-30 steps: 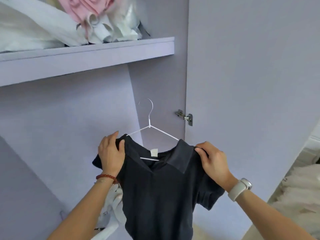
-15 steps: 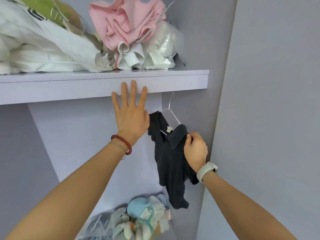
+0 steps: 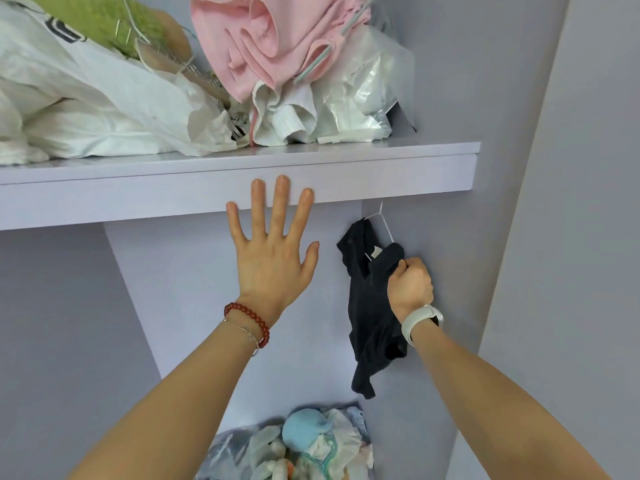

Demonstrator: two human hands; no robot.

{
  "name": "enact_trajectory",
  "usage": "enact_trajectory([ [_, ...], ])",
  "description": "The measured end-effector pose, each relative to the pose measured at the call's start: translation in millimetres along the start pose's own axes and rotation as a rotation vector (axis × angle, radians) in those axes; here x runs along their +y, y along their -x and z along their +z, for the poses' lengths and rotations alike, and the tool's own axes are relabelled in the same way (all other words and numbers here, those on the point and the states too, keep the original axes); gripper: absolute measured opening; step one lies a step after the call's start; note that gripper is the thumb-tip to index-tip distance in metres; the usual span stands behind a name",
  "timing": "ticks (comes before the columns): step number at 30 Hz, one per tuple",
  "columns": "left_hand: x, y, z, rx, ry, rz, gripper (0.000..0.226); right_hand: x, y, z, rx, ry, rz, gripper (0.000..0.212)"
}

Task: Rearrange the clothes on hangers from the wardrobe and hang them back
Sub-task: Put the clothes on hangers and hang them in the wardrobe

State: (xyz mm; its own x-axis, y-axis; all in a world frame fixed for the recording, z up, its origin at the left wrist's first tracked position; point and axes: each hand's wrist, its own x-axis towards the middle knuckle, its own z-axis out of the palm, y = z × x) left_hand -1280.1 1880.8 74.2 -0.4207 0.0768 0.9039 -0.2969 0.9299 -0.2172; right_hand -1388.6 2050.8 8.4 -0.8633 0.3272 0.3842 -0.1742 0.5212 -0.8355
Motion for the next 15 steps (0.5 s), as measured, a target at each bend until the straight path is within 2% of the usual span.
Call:
enact_trajectory([
  [9,2,2,-1,-0.035,0.014,-0.010,0.075,21,12,-22,-0.085,0.129,-0.085,0.028],
  [15,11,9,-16,-0.097,0.152,-0.063,0.073,31,41,-41,-0.125,0.230,-0.241,0.046],
])
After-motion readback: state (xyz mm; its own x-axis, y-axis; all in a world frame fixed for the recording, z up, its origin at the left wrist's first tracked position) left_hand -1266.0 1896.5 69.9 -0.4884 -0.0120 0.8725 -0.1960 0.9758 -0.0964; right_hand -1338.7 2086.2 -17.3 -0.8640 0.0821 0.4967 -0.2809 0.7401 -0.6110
